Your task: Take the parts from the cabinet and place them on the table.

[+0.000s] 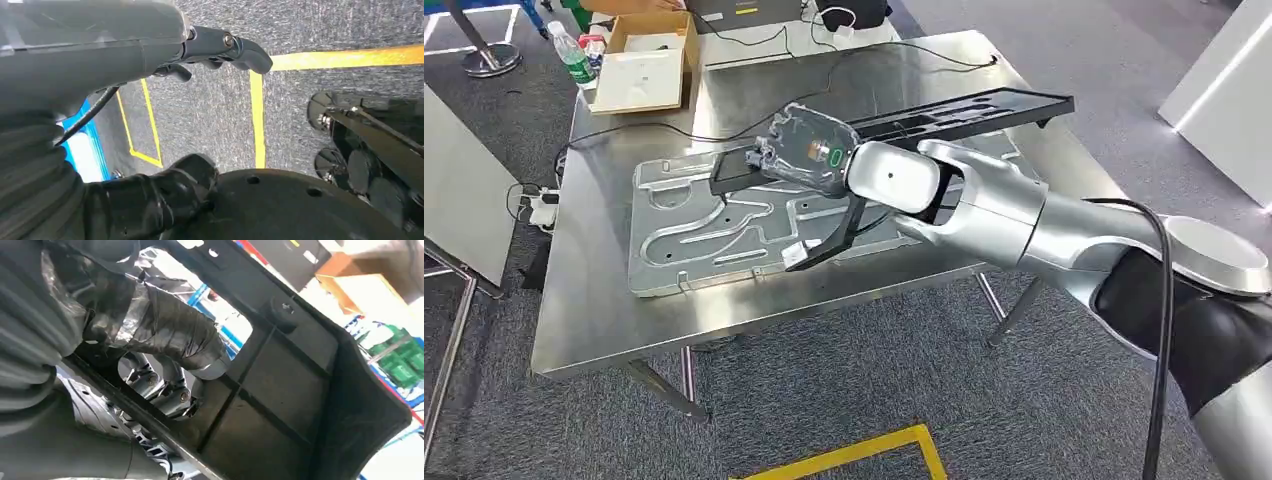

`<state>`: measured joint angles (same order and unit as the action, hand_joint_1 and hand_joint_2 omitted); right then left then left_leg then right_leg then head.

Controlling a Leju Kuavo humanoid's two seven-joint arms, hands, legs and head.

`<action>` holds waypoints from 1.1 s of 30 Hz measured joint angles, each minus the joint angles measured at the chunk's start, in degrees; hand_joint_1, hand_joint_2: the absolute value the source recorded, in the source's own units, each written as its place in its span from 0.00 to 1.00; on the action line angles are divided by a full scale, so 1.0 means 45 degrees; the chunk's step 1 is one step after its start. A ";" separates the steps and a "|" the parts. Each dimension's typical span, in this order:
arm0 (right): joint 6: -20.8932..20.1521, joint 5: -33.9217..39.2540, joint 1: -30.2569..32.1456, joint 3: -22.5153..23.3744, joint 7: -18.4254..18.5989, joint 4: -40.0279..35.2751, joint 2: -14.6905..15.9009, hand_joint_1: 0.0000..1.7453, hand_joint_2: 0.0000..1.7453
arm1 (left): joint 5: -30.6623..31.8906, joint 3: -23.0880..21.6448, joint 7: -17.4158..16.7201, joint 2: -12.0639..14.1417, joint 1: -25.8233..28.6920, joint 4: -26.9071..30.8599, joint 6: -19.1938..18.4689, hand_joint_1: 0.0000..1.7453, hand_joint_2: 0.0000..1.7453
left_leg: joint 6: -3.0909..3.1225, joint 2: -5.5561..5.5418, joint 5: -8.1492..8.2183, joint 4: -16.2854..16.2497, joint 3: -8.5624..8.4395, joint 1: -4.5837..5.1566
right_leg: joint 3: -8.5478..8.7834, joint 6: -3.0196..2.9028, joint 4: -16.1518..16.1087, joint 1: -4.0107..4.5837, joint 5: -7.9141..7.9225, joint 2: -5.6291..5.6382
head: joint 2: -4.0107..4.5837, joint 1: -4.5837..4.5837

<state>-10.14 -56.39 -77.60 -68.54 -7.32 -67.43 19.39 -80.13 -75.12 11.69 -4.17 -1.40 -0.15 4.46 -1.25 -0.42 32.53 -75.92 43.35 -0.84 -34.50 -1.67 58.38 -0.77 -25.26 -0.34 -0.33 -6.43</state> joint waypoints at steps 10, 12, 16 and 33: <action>-0.0238 -0.0674 0.0061 -0.0024 0.0543 0.0189 -0.0806 1.00 1.00 | -0.0155 0.0019 0.0044 0.0107 0.0017 0.0000 0.0121 0.00 1.00 | 0.0469 0.0054 -0.1782 0.3882 -0.1816 -0.0077 | 0.0154 0.0590 0.0412 -0.0021 -0.0581 0.0015 | 0.0004 -0.0010; -0.0082 -0.1236 0.0236 -0.0049 0.0939 0.0189 -0.0889 1.00 1.00 | -0.0150 0.0019 -0.0005 0.0122 0.0024 0.0000 0.0126 0.00 1.00 | 0.0606 0.0058 -0.1741 0.3950 -0.1904 -0.0078 | -0.0613 0.0657 0.1935 -0.0015 -0.1317 0.0025 | 0.0005 -0.0010; 0.0131 -0.3028 0.1485 -0.0150 0.2116 0.0122 -0.1164 1.00 1.00 | 0.0043 0.0010 -0.0354 0.0175 0.0051 0.0000 0.0039 0.00 1.00 | 0.0659 -0.0039 -0.1585 0.3935 -0.2079 -0.0056 | -0.1949 0.0666 0.3862 -0.0014 -0.1432 0.0028 | 0.0000 -0.0015; -0.0228 -0.3963 0.3289 0.0097 0.1875 -0.0321 -0.1836 1.00 1.00 | 0.0195 -0.0049 -0.0461 0.0364 0.0077 0.0000 -0.0049 0.00 1.00 | 0.0041 0.0023 -0.0019 0.1464 -0.1184 -0.0005 | -0.0090 -0.0107 0.0022 0.0031 0.0059 -0.0004 | 0.0000 -0.0010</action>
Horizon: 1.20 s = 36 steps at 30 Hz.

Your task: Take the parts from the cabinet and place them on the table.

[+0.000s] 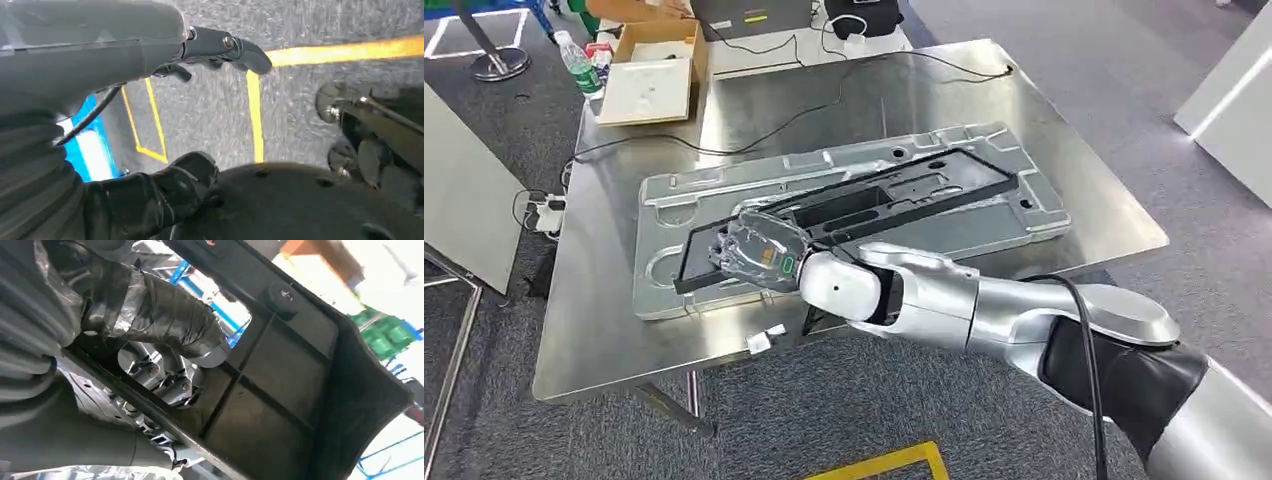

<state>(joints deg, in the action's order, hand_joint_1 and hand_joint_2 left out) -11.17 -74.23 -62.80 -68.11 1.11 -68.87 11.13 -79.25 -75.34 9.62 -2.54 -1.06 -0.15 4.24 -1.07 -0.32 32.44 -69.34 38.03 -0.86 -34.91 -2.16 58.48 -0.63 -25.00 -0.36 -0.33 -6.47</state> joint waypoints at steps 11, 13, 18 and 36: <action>0.0102 -0.0213 0.0626 0.0320 -0.0121 0.0102 0.0204 1.00 1.00 | 0.0019 -0.0039 -0.0117 0.0063 0.0049 0.0000 0.0073 0.00 1.00 | 0.0497 -0.0001 -0.1644 0.2443 -0.0789 -0.0047 | 0.0299 0.0617 0.0571 0.0013 -0.0796 0.0092 | 0.0005 -0.0010; 0.0141 -0.0252 0.0646 0.0384 -0.0121 0.0141 0.0349 1.00 1.00 | 0.0034 -0.0063 -0.0126 0.0073 0.0054 0.0000 0.0117 0.00 1.00 | 0.0649 0.0010 -0.1559 0.2442 -0.0839 -0.0033 | -0.0700 0.0694 0.2341 -0.0014 -0.1552 0.0088 | 0.0000 0.0000; 0.0180 -0.0262 0.0903 0.0384 -0.0141 0.0223 0.0530 1.00 1.00 | 0.0034 -0.0097 -0.0136 0.0073 0.0053 0.0000 0.0121 0.00 1.00 | 0.0652 -0.0065 -0.1246 0.2429 -0.1224 0.0004 | -0.1432 0.0629 0.2525 -0.0019 -0.0427 0.0088 | 0.0000 -0.0005; 0.0204 -0.0486 0.1058 0.0695 -0.0238 0.0379 0.0675 1.00 1.00 | 0.0034 -0.0248 -0.0190 0.0097 0.0162 0.0000 0.0131 0.00 1.00 | 0.0094 0.0060 -0.2168 0.2003 -0.0239 0.0046 | 0.1052 0.0241 -0.0014 0.0069 -0.0980 0.0102 | 0.0005 0.0000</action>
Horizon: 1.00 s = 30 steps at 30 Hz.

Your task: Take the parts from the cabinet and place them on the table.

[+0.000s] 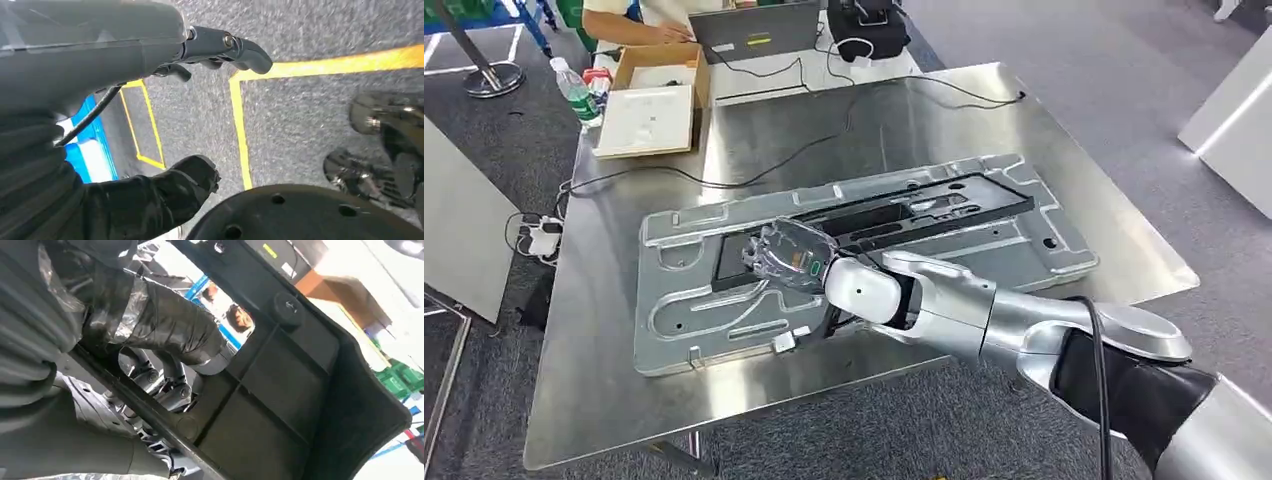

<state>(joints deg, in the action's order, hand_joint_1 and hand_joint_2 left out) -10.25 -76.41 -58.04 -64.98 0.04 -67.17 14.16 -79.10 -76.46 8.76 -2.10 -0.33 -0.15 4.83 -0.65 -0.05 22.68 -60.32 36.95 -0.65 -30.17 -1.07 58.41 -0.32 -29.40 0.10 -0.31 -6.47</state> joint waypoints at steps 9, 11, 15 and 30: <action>-0.0024 0.0039 0.0021 0.0170 -0.0087 -0.0117 0.0078 1.00 1.00 | -0.0005 0.0000 0.0000 0.0005 -0.0031 0.0000 0.0034 0.00 1.00 | 0.0632 -0.0055 0.0685 0.0579 -0.0824 -0.0025 | -0.2182 0.0494 0.3618 -0.0056 -0.1051 0.0003 | 0.0000 0.0010; -0.0024 0.0039 0.0093 0.0170 -0.0092 -0.0117 0.0097 1.00 1.00 | -0.0005 -0.0005 0.0000 0.0000 -0.0023 0.0000 0.0034 0.00 1.00 | 0.0633 -0.0107 0.0921 0.0579 -0.1138 -0.0025 | -0.2734 0.0517 0.3806 -0.0087 -0.1125 -0.0001 | -0.0005 0.0010; -0.0044 0.0049 0.0092 0.0170 -0.0092 -0.0112 0.0136 1.00 1.00 | -0.0010 -0.0005 0.0000 -0.0029 0.0063 0.0000 0.0034 0.00 1.00 | 0.0458 -0.0165 0.1504 0.0580 -0.1907 -0.0005 | -0.2007 0.0202 0.0249 -0.0025 0.1839 -0.0028 | 0.0000 -0.0010; -0.0292 0.0388 0.0481 0.0253 -0.0223 -0.0389 0.0257 0.00 0.00 | -0.0481 0.0068 -0.0077 -0.0029 0.0002 0.0000 -0.0316 0.00 0.00 | 0.0067 -0.0061 0.0141 0.0325 -0.0352 0.0021 | -0.0445 -0.0237 0.0051 0.0039 0.0557 0.0053 | 0.0000 0.0015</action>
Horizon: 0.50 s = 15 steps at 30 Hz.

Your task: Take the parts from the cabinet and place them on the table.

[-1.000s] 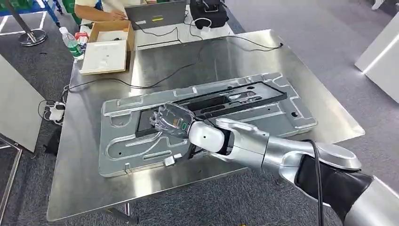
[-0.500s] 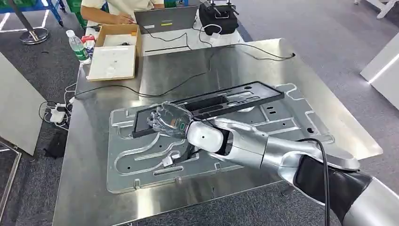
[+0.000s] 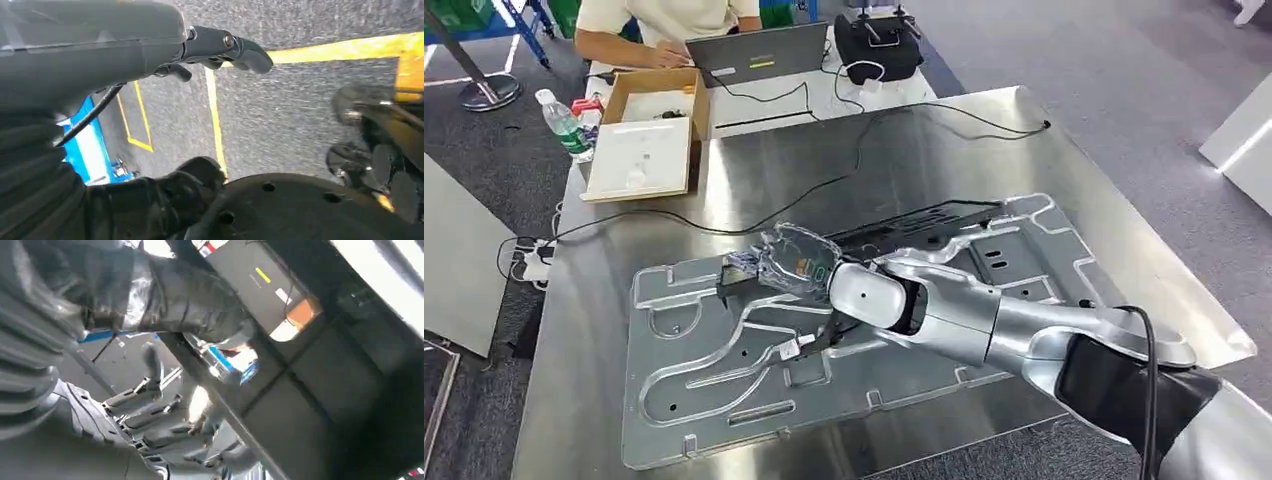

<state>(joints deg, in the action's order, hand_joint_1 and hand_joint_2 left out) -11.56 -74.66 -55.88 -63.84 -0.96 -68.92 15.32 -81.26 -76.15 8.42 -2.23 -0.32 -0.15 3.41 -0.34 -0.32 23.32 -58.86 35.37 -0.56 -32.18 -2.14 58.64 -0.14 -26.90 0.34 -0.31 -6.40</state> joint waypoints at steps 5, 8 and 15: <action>0.0151 0.0131 0.0023 0.0039 -0.0015 0.0170 0.0015 0.00 0.00 | -0.0117 0.0029 -0.0078 -0.0024 0.0004 0.0000 0.0068 0.00 0.00 | 0.0129 0.0013 0.0102 0.0148 -0.0075 0.0054 | 0.0059 0.0088 0.0040 0.0119 -0.0103 0.0022 | 0.0000 -0.0005; 0.0156 0.0195 -0.0005 0.0078 -0.0030 0.0180 0.0024 0.00 0.00 | -0.0131 0.0058 -0.0117 -0.0029 -0.0031 0.0000 0.0092 0.00 0.00 | 0.0196 -0.0014 0.0145 0.0139 -0.0063 0.0125 | 0.0104 0.0158 -0.0059 0.0070 -0.0125 -0.0004 | 0.0000 -0.0010; 0.0098 0.0369 -0.0047 0.0150 -0.0098 0.0117 0.0015 0.00 0.00 | -0.0131 0.0102 -0.0151 -0.0029 -0.0063 0.0000 0.0131 0.00 0.00 | 0.0459 -0.0017 0.0262 0.0094 -0.0070 0.0228 | 0.0179 0.0500 -0.0136 -0.0042 -0.0153 -0.0013 | -0.0005 -0.0005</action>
<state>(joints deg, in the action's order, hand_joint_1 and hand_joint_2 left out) -11.13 -73.00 -56.09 -63.17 -1.40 -68.39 15.39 -81.85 -75.69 7.74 -2.36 -0.61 -0.15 4.00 1.72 -0.40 24.50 -58.44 35.05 0.47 -31.37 0.11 58.03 -0.33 -27.58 0.28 -0.33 -6.43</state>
